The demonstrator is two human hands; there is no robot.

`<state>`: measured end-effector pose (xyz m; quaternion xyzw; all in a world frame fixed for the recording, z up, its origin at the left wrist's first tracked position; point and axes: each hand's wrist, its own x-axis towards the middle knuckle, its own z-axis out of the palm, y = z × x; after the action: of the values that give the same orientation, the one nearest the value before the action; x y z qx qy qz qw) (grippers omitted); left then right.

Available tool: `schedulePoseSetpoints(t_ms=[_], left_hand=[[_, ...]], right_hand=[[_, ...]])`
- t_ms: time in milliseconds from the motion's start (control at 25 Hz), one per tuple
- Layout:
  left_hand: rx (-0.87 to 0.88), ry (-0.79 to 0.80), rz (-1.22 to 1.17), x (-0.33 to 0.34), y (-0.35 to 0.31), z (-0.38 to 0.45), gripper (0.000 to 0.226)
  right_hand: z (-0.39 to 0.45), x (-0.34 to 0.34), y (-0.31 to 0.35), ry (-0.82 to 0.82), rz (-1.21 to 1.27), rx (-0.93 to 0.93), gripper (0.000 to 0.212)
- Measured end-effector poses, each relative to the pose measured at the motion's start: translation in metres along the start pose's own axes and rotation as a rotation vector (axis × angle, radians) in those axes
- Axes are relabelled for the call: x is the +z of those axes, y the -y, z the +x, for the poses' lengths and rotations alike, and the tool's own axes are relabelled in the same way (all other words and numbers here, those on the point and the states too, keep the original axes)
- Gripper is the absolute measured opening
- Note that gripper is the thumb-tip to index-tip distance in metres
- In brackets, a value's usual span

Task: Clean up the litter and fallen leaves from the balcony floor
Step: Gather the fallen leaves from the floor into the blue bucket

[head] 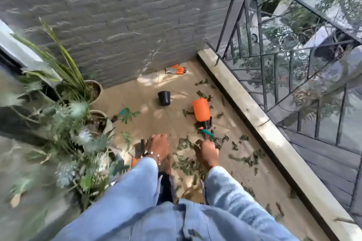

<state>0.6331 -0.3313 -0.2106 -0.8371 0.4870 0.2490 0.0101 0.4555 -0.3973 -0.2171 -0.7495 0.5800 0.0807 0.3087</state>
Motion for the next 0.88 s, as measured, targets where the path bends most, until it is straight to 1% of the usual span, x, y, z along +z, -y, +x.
schedulePoseSetpoints(t_ms=[120, 160, 240, 320, 400, 480, 560, 680, 800, 880], left_hand=[[0.031, -0.001, 0.020, -0.049, 0.021, 0.083, 0.036], [0.007, -0.006, 0.007, -0.070, 0.026, 0.112, 0.037], [-0.027, 0.001, -0.017, -0.102, 0.030, 0.161, 0.036], [0.004, 0.004, 0.039, -0.127, 0.020, 0.195, 0.033], [0.040, 0.016, 0.076, -0.146, 0.000, 0.225, 0.033], [0.093, 0.034, 0.070, -0.156, -0.017, 0.258, 0.034], [0.158, 0.069, 0.099, -0.158, -0.028, 0.291, 0.036], [0.178, 0.143, 0.126, -0.171, -0.047, 0.362, 0.037], [0.208, 0.231, 0.174, -0.195, -0.080, 0.429, 0.036], [0.276, 0.286, 0.224, -0.207, -0.106, 0.467, 0.039]], right_hand=[[0.073, -0.031, 0.036, -0.046, 0.021, 0.038, 0.026], [0.100, -0.038, 0.046, -0.052, 0.021, 0.042, 0.023], [0.150, -0.052, 0.061, -0.057, 0.121, 0.127, 0.019], [0.192, -0.059, 0.066, -0.100, 0.275, 0.175, 0.022], [0.210, -0.092, 0.087, -0.177, 0.416, 0.238, 0.023], [0.230, -0.122, 0.100, -0.209, 0.443, 0.204, 0.024], [0.255, -0.137, 0.100, -0.241, 0.362, 0.180, 0.023], [0.305, -0.146, 0.090, -0.204, 0.320, 0.173, 0.024], [0.357, -0.163, 0.074, -0.153, 0.522, 0.320, 0.026], [0.384, -0.175, 0.061, -0.138, 0.613, 0.427, 0.030]])
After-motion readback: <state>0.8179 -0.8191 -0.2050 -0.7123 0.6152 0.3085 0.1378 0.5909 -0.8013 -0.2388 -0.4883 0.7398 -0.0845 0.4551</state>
